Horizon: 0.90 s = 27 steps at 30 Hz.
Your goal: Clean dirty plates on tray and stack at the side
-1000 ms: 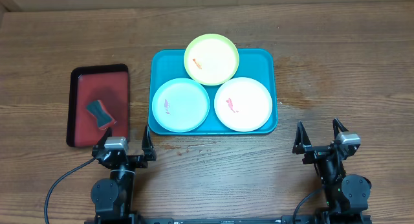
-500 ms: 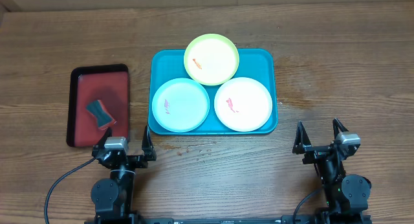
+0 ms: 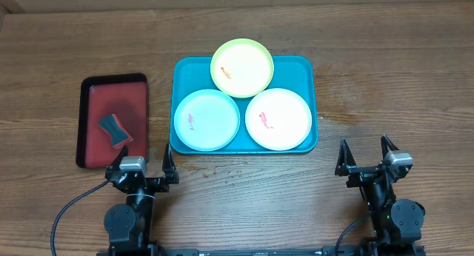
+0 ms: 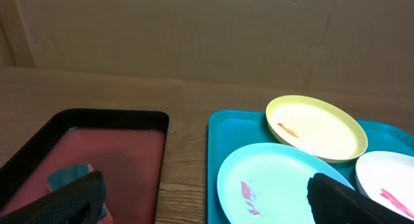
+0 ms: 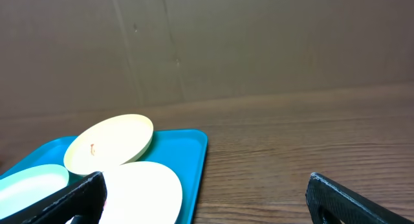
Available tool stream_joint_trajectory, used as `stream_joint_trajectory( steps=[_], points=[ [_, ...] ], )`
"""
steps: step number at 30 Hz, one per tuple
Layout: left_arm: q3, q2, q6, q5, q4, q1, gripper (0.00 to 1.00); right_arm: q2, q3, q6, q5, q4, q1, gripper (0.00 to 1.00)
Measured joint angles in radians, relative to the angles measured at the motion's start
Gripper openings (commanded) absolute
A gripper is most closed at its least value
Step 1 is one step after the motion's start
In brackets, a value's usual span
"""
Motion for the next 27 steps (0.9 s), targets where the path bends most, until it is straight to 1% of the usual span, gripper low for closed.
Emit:
stream_joint_trajectory(
  steps=[23, 27],
  points=[
    [0.000, 0.000, 0.000, 0.000, 0.001, 0.000, 1.00, 0.000, 0.000, 0.000, 0.000, 0.000, 0.000, 1.00],
    [0.000, 0.000, 0.000, -0.001, 0.047, 0.000, 1.00, 0.000, 0.000, 0.000, 0.000, 0.000, 0.000, 1.00]
  ],
)
